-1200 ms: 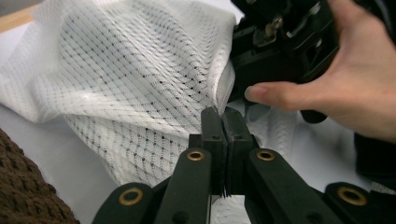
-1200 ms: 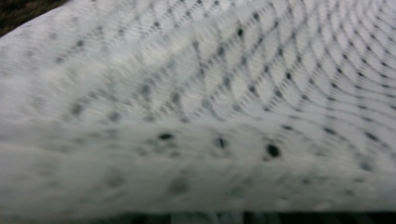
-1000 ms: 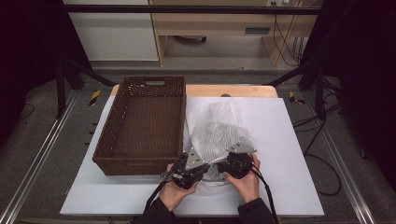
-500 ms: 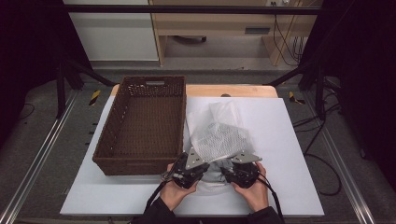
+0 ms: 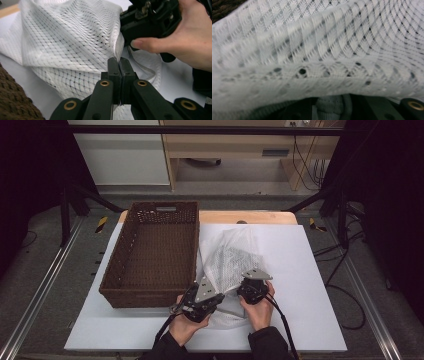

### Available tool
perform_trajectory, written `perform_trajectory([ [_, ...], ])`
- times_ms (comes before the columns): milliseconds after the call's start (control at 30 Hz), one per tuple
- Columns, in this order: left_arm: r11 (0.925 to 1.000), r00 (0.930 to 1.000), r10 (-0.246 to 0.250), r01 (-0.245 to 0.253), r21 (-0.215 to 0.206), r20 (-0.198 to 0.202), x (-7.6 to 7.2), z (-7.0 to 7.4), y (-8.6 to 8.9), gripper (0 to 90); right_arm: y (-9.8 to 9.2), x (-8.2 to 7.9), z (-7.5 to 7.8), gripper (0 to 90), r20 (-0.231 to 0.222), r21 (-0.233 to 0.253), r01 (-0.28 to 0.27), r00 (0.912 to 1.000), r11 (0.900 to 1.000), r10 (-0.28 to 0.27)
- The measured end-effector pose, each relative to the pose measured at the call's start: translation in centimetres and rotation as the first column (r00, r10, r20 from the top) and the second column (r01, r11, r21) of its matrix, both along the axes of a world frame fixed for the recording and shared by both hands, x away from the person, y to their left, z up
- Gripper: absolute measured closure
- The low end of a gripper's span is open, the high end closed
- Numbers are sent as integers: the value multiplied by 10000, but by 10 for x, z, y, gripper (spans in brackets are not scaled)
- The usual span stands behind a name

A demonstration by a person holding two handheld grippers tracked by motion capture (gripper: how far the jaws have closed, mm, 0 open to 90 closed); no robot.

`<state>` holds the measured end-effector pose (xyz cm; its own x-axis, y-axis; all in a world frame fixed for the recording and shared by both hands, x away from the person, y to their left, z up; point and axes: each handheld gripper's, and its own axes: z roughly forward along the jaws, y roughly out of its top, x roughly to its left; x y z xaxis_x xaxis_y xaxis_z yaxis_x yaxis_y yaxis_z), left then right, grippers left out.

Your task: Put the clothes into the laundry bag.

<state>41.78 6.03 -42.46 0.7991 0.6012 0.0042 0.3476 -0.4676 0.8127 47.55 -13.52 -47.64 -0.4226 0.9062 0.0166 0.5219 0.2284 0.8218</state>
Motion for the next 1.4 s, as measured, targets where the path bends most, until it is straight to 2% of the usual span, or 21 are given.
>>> perform_trajectory([
  [67, 9997, 10000, -20, 22, 224, -96, 2, -5, -2, 889, 0, -3, 2, 682, 126, -168, -111, 9999, 9998, 113],
  [133, 9996, 9998, 7, -2, 286, -184, 3, -9, -3, 889, -2, -7, 6, 513, 157, -282, -417, 9990, 9987, 422],
  [233, 9993, 9996, 52, -42, 362, -287, 6, -12, -3, 889, -10, -17, 11, 268, -124, -394, -897, 9959, 9952, 892],
  [333, 9991, 9994, 93, -80, 413, -322, 7, -14, -4, 889, -18, -29, 12, 199, -464, -549, -1335, 9903, 9895, 1311],
  [433, 9989, 9994, 82, -67, 456, -328, 7, -16, -5, 889, -26, -38, 6, 207, -492, -578, -1575, 9867, 9858, 1548],
  [533, 9987, 9991, 91, -70, 515, -412, 7, -19, -7, 889, -31, -38, -3, 291, -705, -535, -1704, 9835, 9839, 1665],
  [567, 9986, 9991, 69, -47, 536, -408, 8, -20, -7, 889, -30, -38, -4, 363, -721, -534, -1595, 9852, 9857, 1555],
  [633, 9986, 9992, 74, -53, 529, -397, 7, -20, -8, 889, -28, -38, -5, 601, -519, -680, -1461, 9884, 9869, 1427],
  [667, 9987, 9994, 68, -51, 515, -345, 7, -19, -7, 889, -27, -37, -4, 686, -515, -527, -1478, 9881, 9876, 1452],
  [733, 9991, 9995, 69, -56, 419, -304, 6, -16, -7, 889, -23, -36, -2, 746, -665, -342, -1327, 9893, 9906, 1302],
  [767, 9995, 9997, 29, -21, 324, -225, 6, -13, -7, 889, -21, -35, 0, 755, -588, -332, -1357, 9893, 9902, 1336],
  [833, 9999, 9999, -11, 13, 169, -134, 4, -7, -5, 890, -13, -33, 4, 760, -380, 229, -1487, 9880, 9886, 1495],
  [867, 10000, 10000, -60, 60, 51, -67, 2, -3, -4, 890, -10, -32, 6, 762, -291, 346, -1504, 9880, 9880, 1514],
  [967, 9998, 9998, -95, 98, -181, 185, -3, 8, 1, 890, 0, -22, 8, 764, 6, 184, -1199, 9928, 9926, 1199],
  [1100, 9993, 9996, -211, 217, -293, 207, -10, 15, 4, 890, 0, -1, -1, 769, 99, 139, 78, 9999, 9999, -80],
  [1167, 9994, 9995, -276, 280, -218, 173, -13, 14, 4, 890, -2, 4, -2, 770, 283, -50, 570, 9980, 9984, -569],
  [1233, 9995, 9994, -313, 313, -53, 118, -15, 10, 4, 890, -5, 6, -4, 769, 582, -457, 968, 9939, 9943, -941],
  [1267, 9995, 9995, -306, 306, 22, 66, -15, 7, 4, 890, -7, 7, -3, 767, 558, -368, 1101, 9926, 9932, -1079],
  [1333, 9995, 9996, -285, 286, 101, -62, -13, 2, 4, 890, -7, 5, -2, 754, 545, -321, 997, 9937, 9945, -978],
  [1400, 9996, 9996, -222, 225, 160, -196, -10, -4, 4, 889, -9, 2, 1, 698, 501, -226, 506, 9975, 9985, -494],
])
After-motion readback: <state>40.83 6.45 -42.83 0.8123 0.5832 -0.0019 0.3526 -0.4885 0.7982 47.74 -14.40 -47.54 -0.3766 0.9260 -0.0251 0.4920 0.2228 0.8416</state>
